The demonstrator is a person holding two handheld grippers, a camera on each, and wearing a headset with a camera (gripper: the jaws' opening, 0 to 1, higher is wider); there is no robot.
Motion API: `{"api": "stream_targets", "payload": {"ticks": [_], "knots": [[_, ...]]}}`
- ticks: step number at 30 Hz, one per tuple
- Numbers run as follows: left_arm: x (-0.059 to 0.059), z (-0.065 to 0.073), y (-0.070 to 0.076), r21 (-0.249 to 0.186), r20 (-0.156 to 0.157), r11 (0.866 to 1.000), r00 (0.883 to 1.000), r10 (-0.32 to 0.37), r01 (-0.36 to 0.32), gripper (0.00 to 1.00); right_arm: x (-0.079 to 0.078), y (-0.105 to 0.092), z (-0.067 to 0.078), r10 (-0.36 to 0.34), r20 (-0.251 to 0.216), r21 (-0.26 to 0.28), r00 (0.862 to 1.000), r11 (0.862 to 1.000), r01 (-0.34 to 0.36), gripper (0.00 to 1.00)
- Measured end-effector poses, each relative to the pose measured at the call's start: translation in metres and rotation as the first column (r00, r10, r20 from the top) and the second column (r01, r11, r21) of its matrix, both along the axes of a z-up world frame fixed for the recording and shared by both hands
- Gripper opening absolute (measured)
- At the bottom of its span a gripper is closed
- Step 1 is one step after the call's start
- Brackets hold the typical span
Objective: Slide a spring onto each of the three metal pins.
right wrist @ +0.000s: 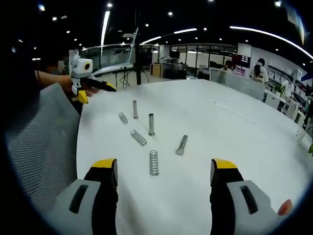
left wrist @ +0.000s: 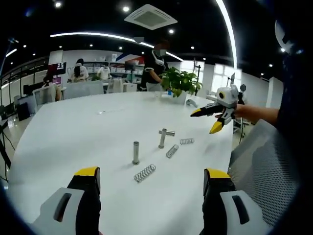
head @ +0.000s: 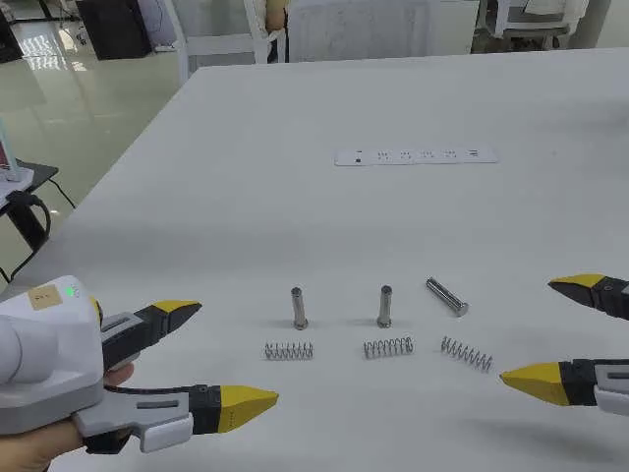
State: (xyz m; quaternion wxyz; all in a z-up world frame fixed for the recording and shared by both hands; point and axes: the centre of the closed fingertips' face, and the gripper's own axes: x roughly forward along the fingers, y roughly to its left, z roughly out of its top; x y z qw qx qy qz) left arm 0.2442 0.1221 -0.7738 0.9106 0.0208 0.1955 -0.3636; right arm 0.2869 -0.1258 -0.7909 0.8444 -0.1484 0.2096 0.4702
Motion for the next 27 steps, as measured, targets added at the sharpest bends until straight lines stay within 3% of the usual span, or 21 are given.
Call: {"api": "stream_targets", "payload": {"ticks": [27], "knots": [[0.0020, 0.0024, 0.0012, -0.001, 0.005, 1.000, 1.000, 0.006, -0.006, 0.82, 0.0004, 0.0006, -0.0015, -0.003, -0.001, -0.005, 1.000, 1.000, 0.003, 0.77]]}}
